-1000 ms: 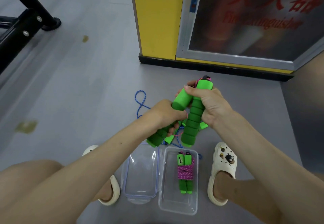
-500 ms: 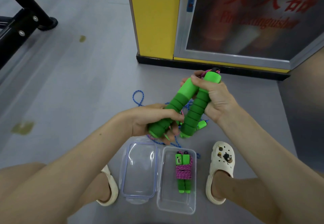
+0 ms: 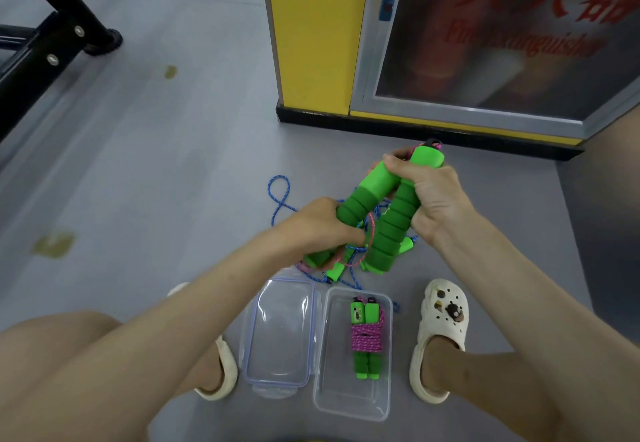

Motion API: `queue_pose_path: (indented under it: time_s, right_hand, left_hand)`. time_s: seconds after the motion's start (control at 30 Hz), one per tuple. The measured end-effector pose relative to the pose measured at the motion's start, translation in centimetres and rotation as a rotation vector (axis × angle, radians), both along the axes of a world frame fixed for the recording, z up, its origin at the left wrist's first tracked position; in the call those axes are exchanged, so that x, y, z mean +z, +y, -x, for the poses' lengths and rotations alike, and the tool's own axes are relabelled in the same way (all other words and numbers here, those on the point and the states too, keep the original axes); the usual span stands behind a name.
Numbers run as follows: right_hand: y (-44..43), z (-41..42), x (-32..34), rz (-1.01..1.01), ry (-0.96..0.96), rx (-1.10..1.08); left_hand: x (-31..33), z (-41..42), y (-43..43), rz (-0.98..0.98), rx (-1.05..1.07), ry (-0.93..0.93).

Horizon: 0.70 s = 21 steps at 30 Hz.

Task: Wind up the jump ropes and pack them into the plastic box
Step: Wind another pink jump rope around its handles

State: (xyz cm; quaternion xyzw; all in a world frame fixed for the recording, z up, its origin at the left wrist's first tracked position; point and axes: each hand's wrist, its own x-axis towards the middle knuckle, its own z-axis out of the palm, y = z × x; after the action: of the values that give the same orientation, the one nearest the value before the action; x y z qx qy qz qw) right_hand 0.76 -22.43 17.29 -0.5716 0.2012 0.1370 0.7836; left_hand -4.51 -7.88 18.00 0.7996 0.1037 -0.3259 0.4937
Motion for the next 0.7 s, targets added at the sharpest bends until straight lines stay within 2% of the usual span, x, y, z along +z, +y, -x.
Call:
queue_pose_path:
  time_s: [0.07, 0.13, 0.2, 0.33, 0.5, 0.57, 0.6, 0.7]
  right_hand:
    - [0.1, 0.4, 0.2, -0.111, 0.027, 0.087]
    - [0.3, 0.7, 0.1, -0.156, 0.044, 0.13]
    - [0.4, 0.7, 0.0, -0.116, 0.049, 0.13]
    - [0.5, 0.4, 0.1, -0.146, 0.045, 0.087]
    - [0.9, 0.4, 0.6, -0.19, 0.029, 0.045]
    - [0.8, 0.3, 0.5, -0.198, 0.02, 0.032]
    - [0.9, 0.4, 0.4, -0.2, 0.023, 0.035]
    - [1.0, 0.7, 0.2, -0.272, 0.104, 0.063]
  left_hand:
    - [0.8, -0.1, 0.4, 0.351, 0.017, 0.259]
    - [1.0, 0.1, 0.3, 0.475, 0.117, 0.356]
    - [0.6, 0.2, -0.4, 0.335, 0.157, 0.25]
    - [0.0, 0.6, -1.5, -0.108, 0.128, -0.132]
    - [-0.3, 0.8, -1.7, -0.353, 0.096, -0.384]
    - [-0.5, 0.6, -1.5, -0.353, 0.078, -0.397]
    - [-0.4, 0.4, -1.3, -0.281, 0.08, -0.342]
    - [-0.1, 0.0, -0.4, 0.091, 0.121, -0.047]
